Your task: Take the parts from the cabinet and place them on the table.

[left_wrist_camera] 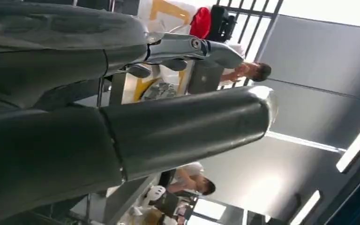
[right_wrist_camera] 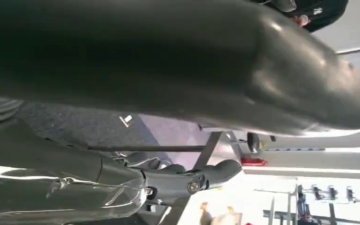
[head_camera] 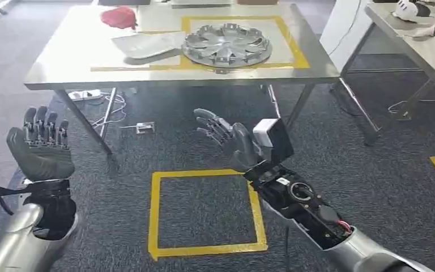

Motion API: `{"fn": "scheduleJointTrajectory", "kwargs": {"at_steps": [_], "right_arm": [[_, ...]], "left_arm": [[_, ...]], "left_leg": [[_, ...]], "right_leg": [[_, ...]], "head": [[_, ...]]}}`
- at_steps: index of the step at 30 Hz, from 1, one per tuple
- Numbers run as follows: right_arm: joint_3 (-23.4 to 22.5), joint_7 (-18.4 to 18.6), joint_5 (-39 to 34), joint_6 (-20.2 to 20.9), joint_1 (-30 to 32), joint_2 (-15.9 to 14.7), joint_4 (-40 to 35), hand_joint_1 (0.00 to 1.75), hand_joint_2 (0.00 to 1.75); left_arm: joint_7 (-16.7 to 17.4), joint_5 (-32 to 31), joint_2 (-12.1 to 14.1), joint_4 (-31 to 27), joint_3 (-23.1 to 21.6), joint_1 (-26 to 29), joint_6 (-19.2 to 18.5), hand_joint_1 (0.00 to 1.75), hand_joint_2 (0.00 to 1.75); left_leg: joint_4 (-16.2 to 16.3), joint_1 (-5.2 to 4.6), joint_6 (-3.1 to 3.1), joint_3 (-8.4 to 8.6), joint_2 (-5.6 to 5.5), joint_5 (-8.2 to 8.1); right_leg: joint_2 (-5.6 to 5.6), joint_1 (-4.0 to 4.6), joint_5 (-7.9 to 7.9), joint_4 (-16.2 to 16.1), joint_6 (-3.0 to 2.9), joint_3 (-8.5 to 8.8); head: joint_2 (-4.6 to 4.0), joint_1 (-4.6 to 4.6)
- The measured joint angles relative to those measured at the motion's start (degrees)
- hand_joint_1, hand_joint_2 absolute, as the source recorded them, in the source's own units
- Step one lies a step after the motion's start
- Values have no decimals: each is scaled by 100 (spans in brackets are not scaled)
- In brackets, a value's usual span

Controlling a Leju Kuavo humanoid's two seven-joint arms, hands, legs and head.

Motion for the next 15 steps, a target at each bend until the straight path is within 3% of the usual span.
{"fn": "scheduleJointTrajectory", "kwargs": {"at_steps": [1, 2, 3, 4, 6, 7, 8, 11, 12, 13, 15], "right_arm": [[0, 0, 0, 0, 15, 0, 13, 0, 0], [2, 0, 0, 0, 26, 0, 28, 0, 0], [2, 0, 0, 0, 37, 0, 39, 0, 0], [0, 0, -2, 0, 39, 0, 46, 0, 0], [0, -2, -2, 2, 23, 0, 46, 0, 0], [0, -2, -2, 2, 15, 0, 48, 0, 0], [2, -2, -2, 2, 6, 0, 50, 0, 0], [2, -4, -2, 0, 20, 0, 59, 0, 0], [4, -4, -7, 0, 13, 7, 59, 0, 0], [4, -9, -7, 0, 3, 11, 59, 0, 0], [4, -7, -7, 0, 7, 13, 63, 0, 0]], "left_arm": [[0, 2, 0, 0, 0, 5, 0, 0, 0], [0, 2, -2, 0, 0, 13, 0, 0, 0], [0, 2, -4, 0, 0, 19, 0, 0, 0], [0, 2, -4, 0, 0, 19, 0, 0, 0], [0, 2, -15, 0, 0, 14, 0, 0, 0], [0, 2, -15, 0, 0, 11, 0, 0, 0], [-2, 2, -15, 0, 0, 6, 0, 0, 0], [-15, 2, -17, 0, 0, 12, -2, 0, 0], [-17, 2, -15, 0, 0, 3, -2, 0, 0], [-17, 2, -13, 0, 0, -2, -2, 0, 0], [-20, 2, -15, 2, 0, 7, -2, 0, 0]], "left_leg": [[2, -1, 8, -13, 16, 7], [3, 0, 9, -20, 30, 12], [5, 5, 5, -20, 46, 14], [14, 9, 3, -17, 65, 13], [40, 18, -30, -1, 105, -5], [44, -7, -62, -7, 121, -6], [81, -32, -98, -37, 139, -1], [52, -37, -192, -43, 279, 29], [77, -14, -224, -70, 264, -34], [245, -1, -246, -127, 133, -175], [1113, 0, -267, -525, 2, -636]], "right_leg": [[0, -16, -171, 465, 22, -196], [-2, -34, -204, 690, 37, -289], [-5, -49, -106, 626, 44, -248], [-13, -61, 131, 261, 48, -62], [-118, -84, 691, -868, 41, 501], [-256, -57, 642, -1119, 46, 622], [-231, -18, 654, -1222, 5, 626], [-102, -2, 680, -1195, -96, 548], [-66, -52, 726, -1254, -162, 573], [-30, -42, 746, -1261, -193, 561], [26, -38, 779, -1260, -245, 518]], "head": [[0, 13], [0, 32], [0, 50], [0, 77], [0, 138], [0, 157], [0, 175], [0, 116], [0, 96], [0, 61], [0, -35]]}}
